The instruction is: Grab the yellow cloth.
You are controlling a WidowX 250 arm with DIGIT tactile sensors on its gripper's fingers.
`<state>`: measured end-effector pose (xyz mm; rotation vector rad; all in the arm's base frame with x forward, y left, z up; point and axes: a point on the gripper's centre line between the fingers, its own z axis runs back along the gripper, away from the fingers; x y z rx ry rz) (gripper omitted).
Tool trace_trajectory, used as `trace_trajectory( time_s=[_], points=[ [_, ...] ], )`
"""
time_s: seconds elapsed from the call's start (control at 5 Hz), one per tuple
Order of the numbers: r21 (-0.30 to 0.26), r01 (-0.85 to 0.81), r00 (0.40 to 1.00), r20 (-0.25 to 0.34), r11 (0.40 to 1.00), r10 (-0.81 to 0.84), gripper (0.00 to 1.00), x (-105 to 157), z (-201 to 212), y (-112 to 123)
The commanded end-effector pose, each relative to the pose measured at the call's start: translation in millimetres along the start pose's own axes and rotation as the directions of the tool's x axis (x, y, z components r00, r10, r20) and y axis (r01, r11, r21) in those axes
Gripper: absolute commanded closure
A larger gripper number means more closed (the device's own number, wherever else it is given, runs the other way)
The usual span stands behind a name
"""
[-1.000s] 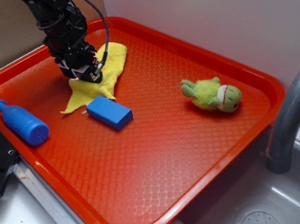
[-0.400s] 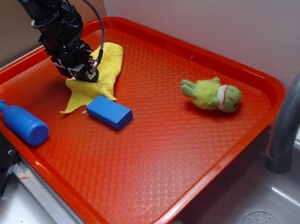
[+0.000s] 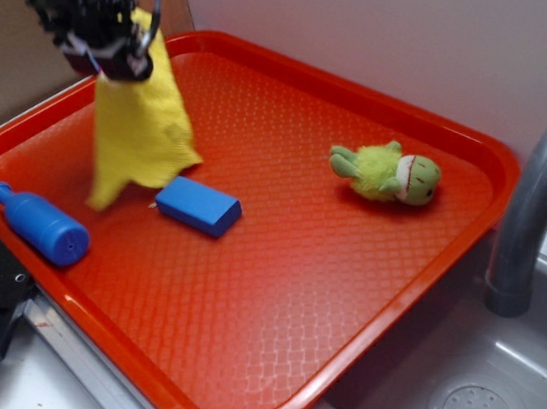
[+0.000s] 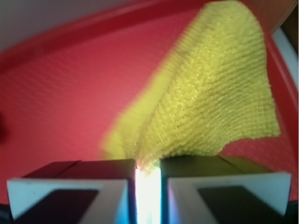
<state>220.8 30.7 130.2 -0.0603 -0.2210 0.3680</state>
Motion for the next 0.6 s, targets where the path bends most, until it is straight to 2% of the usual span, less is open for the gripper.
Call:
trace_trajectory(
  time_s=[0.0, 0.2, 0.4],
  points=[
    [0.019, -0.051, 0.998, 0.044, 0.998, 0.051, 1.00, 54.4, 100.7, -21.4],
    [0.035, -0.055, 0.997, 0.060, 0.998, 0.052, 1.00, 62.9, 121.9, -24.4],
    [0.040, -0.034, 0.999, 0.024, 0.999, 0.033, 1.00, 60.3, 110.9, -23.6]
  ],
)
